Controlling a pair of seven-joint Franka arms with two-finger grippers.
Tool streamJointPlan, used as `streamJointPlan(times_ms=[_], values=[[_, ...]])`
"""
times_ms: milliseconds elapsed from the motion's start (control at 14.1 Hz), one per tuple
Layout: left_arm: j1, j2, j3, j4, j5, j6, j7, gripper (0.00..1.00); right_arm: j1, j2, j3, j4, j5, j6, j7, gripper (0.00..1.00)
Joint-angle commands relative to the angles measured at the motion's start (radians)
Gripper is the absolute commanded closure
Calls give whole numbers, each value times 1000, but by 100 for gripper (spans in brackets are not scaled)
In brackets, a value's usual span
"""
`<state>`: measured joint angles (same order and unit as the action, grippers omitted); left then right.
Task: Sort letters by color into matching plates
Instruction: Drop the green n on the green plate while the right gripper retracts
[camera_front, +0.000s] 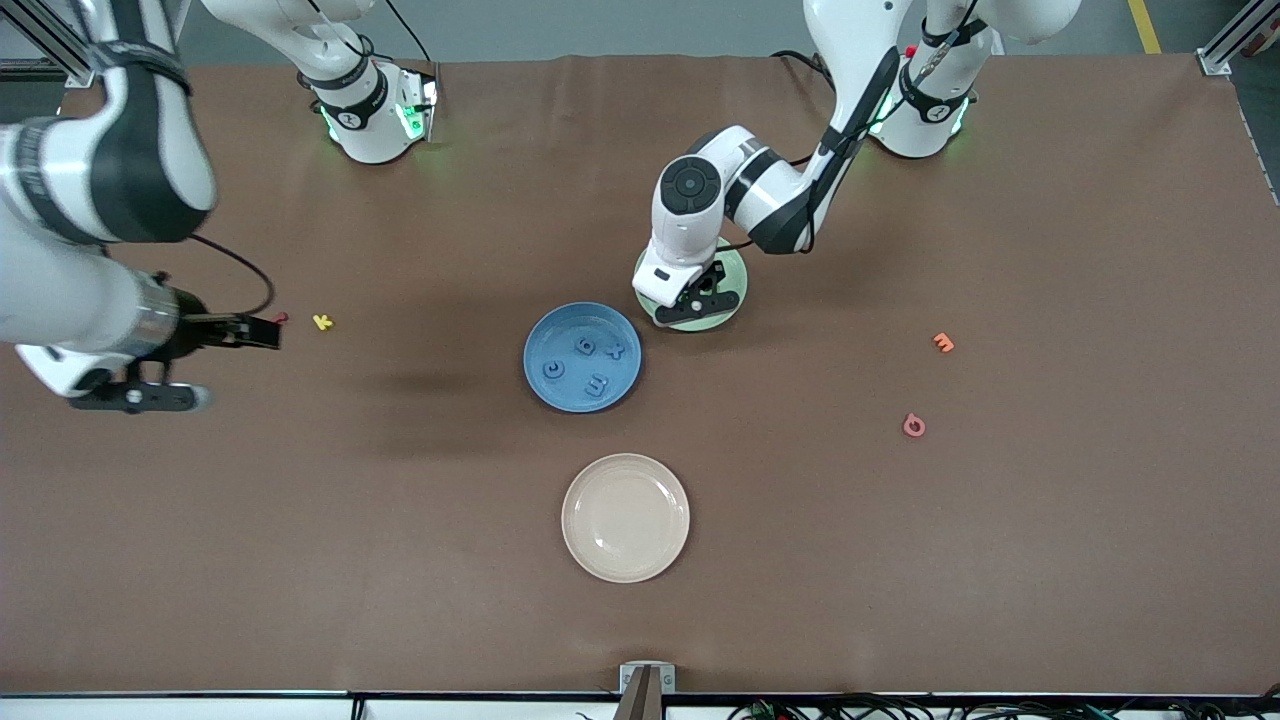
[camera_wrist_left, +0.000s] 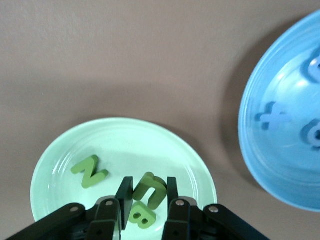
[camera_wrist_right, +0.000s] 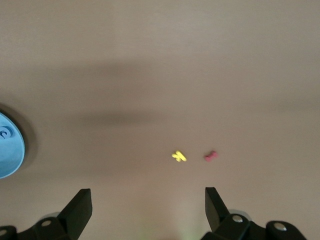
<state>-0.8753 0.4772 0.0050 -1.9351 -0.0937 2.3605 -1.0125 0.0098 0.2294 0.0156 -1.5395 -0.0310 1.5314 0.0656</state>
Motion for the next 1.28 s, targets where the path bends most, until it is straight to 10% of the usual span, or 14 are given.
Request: streamJointPlan(times_ms=[0, 923, 994, 1136, 1207], values=[[-22, 12, 9, -1, 14, -7, -28, 74, -54, 4, 24, 110, -41, -89, -49, 0], [-17, 58, 13, 25, 19, 6, -26, 70, -47, 4, 33, 199, -18, -145, -56, 0], [-17, 58, 13, 25, 19, 6, -26, 65, -45, -4, 35, 199, -17, -157, -58, 0], [-17, 58, 13, 28, 19, 6, -18, 11, -45, -24, 35, 193, -13, -194, -59, 0], [-16, 57, 13, 33, 20, 6, -17, 9, -45, -48, 35, 173, -7, -197, -61, 0]])
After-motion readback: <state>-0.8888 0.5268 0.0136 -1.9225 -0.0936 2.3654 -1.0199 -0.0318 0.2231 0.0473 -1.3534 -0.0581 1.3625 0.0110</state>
